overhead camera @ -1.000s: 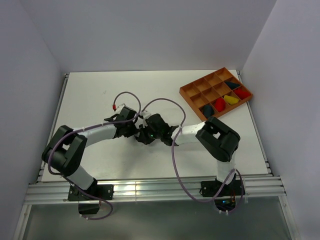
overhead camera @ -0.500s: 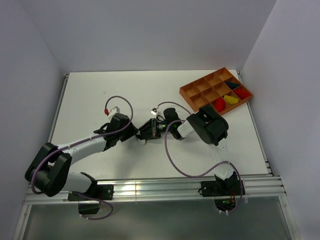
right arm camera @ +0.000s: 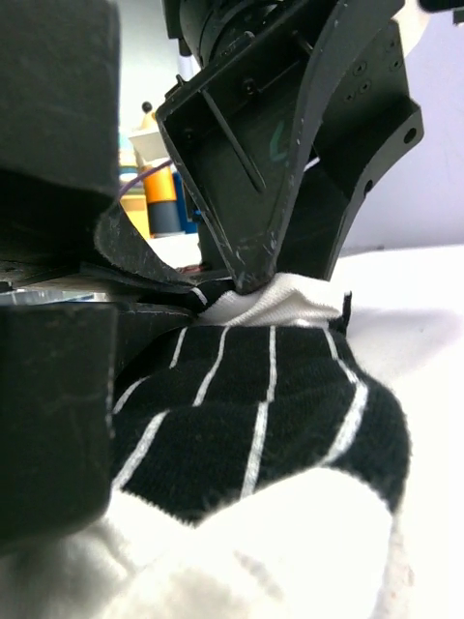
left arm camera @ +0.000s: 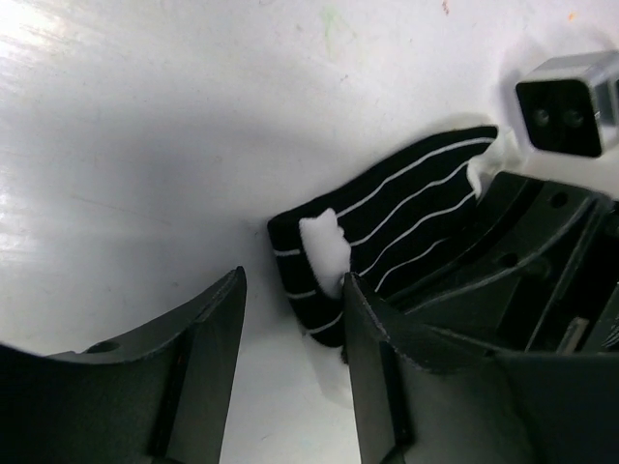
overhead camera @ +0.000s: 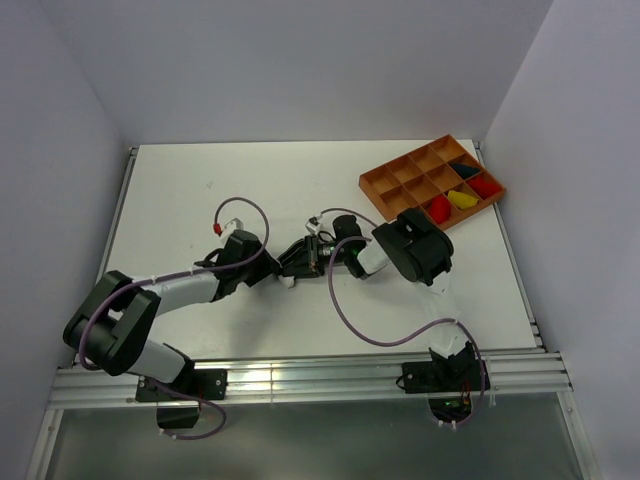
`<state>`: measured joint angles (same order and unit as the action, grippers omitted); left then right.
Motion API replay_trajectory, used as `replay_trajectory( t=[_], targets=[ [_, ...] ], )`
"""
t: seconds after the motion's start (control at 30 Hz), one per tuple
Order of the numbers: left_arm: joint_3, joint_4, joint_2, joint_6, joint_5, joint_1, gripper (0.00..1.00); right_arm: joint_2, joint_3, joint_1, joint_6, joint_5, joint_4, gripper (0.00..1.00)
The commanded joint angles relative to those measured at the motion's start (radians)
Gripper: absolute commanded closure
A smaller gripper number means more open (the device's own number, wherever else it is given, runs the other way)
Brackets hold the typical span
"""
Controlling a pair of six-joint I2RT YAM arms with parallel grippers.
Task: Roll the socks
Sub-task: Roll the sock at the center of the board.
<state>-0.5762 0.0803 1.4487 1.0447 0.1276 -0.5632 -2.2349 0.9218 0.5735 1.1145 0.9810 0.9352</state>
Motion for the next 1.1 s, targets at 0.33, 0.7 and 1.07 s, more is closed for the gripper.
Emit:
replay_trajectory(
  t=[0.33, 0.7, 1.07],
  targets=[
    [-0.048, -0.011, 0.128, 0.017, -0.009, 0.014, 0.71, 0.086, 0.035, -0.001, -0.321, -0.165, -0.468, 1.00],
    [-0.111, -0.115, 0.121, -0.014, 0.003, 0.008, 1.00, 0.389, 0.000, 0.089, -0.551, -0.541, -0.697, 0.58],
    [-0.229, -0.263, 0.144, -0.034, 0.023, -0.024, 1.00, 0.641, -0.129, 0.304, -0.679, -0.972, -0.612, 0.55]
  ],
)
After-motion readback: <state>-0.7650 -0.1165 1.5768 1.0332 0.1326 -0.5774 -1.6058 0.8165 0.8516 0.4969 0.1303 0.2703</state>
